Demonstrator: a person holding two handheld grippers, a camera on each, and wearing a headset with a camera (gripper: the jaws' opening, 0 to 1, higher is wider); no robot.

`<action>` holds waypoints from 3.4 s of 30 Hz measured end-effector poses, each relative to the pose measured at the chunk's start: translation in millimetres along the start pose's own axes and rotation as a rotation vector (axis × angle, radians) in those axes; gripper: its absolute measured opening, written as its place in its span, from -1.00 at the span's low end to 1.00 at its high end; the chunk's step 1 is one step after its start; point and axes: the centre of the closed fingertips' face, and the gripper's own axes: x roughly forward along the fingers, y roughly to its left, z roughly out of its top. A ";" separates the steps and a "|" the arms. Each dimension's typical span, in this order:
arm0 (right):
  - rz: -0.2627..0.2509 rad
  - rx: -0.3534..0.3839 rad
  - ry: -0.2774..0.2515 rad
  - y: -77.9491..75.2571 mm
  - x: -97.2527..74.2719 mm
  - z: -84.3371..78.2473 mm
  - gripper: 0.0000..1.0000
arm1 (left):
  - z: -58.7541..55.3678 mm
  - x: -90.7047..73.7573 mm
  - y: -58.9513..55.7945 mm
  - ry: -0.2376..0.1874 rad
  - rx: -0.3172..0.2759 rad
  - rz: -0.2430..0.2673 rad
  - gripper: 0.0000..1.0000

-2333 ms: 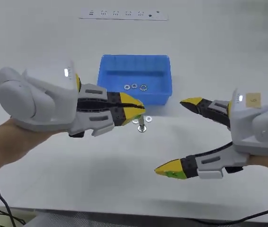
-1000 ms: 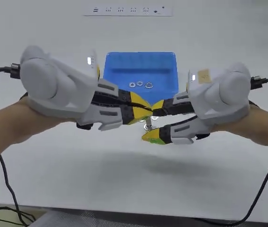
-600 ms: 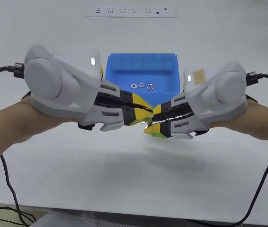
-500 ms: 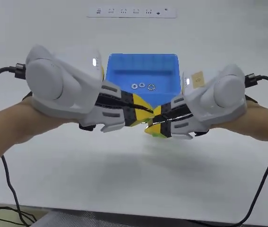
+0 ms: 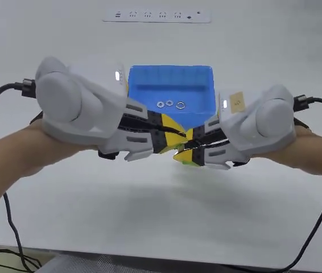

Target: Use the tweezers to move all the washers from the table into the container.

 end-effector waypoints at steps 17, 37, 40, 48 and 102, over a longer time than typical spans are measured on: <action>-0.031 0.035 -0.021 -3.7 -8.2 10.9 -0.81 | 6.8 -16.0 0.9 -0.075 -0.029 0.059 -0.41; -0.067 0.003 -0.031 -9.3 -43.7 42.1 -0.81 | 9.9 -49.5 -1.9 -0.187 -0.152 0.168 0.60; -0.076 -0.010 -0.039 -13.3 -48.7 49.9 -0.81 | 14.9 -55.7 -3.9 -0.245 -0.198 0.167 0.61; -0.115 -0.017 -0.081 -36.7 -56.5 71.0 -0.81 | 4.9 -61.2 -2.6 -0.241 -0.225 0.198 0.85; -0.092 0.063 0.009 -106.0 12.4 19.7 -0.79 | -16.3 -86.4 8.2 -0.220 -0.326 0.291 0.99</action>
